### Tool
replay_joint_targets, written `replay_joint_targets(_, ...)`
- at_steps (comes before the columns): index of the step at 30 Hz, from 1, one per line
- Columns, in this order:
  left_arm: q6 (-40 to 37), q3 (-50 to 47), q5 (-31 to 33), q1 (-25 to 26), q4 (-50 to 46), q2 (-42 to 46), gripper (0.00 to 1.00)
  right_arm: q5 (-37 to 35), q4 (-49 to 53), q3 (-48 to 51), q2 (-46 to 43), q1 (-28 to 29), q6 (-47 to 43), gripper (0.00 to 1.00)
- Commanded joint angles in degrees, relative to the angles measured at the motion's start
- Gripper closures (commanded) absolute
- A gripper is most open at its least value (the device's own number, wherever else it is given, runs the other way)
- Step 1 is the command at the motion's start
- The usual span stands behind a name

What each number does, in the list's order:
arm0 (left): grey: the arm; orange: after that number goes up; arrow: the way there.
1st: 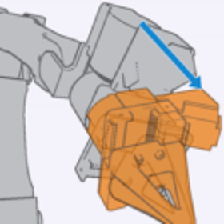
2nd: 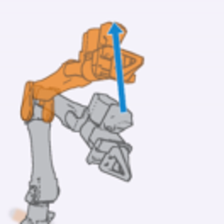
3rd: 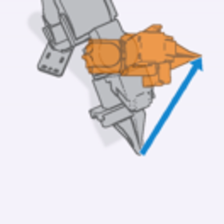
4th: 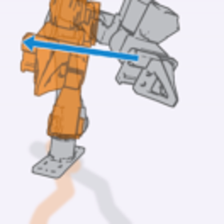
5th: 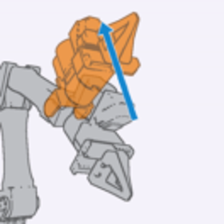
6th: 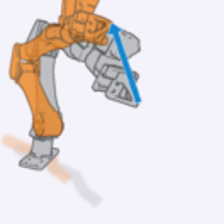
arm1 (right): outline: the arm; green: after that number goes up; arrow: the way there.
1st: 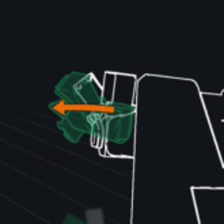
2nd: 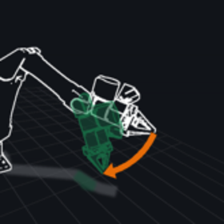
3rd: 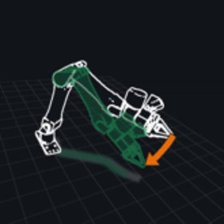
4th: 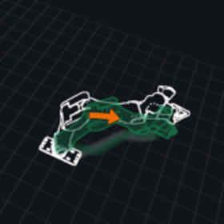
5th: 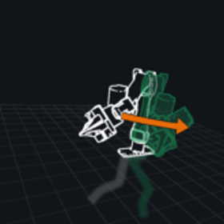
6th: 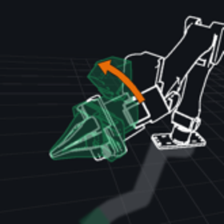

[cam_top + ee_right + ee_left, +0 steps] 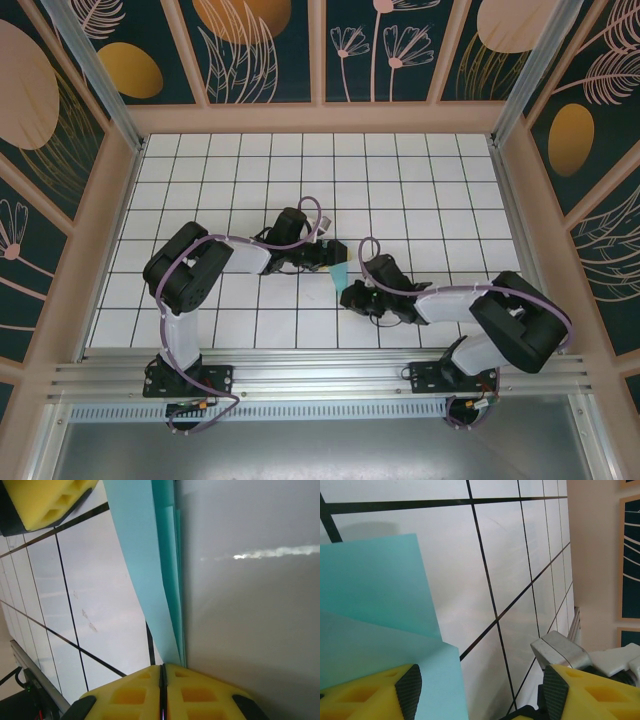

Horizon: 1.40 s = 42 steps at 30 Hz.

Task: Fold a paper plane with a square sheet of paper (pick it up from the middle)
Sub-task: Fold the wing for the fifth time at the center of the table.

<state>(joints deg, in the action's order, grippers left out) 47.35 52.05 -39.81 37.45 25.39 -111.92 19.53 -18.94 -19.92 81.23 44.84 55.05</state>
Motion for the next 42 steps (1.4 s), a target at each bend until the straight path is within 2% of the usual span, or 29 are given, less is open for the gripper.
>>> replay_joint_targets(1, -2.19, -0.99, 5.85, -0.09, -5.99, -4.33, 0.31, 1.18, 3.20, 3.94, 0.23, 1.11, 2.15, 0.88)
replay_joint_targets(5, -2.42, -1.23, 5.79, -0.09, -6.16, -4.18, 0.31, 0.13, 3.65, 4.91, -3.22, 1.13, 2.99, 0.88)
replay_joint_targets(12, -2.53, -1.16, 5.10, -0.14, -5.95, -4.35, 0.31, -2.04, 6.60, -1.49, -8.26, 1.04, -1.27, 0.86)
replay_joint_targets(19, -2.83, -0.92, 5.04, -0.04, -6.62, -4.53, 0.31, -4.75, 4.29, -7.27, -2.12, 0.86, -3.33, 0.86)
replay_joint_targets(27, -2.99, -0.81, 5.50, -0.10, -6.61, -4.34, 0.31, -2.82, 3.29, -4.91, 6.84, 0.16, -1.93, 0.89)
replay_joint_targets(34, -4.73, 1.16, 8.89, -0.45, -9.33, -3.73, 0.32, -1.16, 4.45, -0.64, 7.01, 0.16, -2.26, 0.95)
replay_joint_targets(42, -6.29, 5.31, 8.89, -1.91, -10.39, -5.10, 0.32, 0.59, 5.92, 0.66, 4.56, -0.23, -4.83, 0.95)
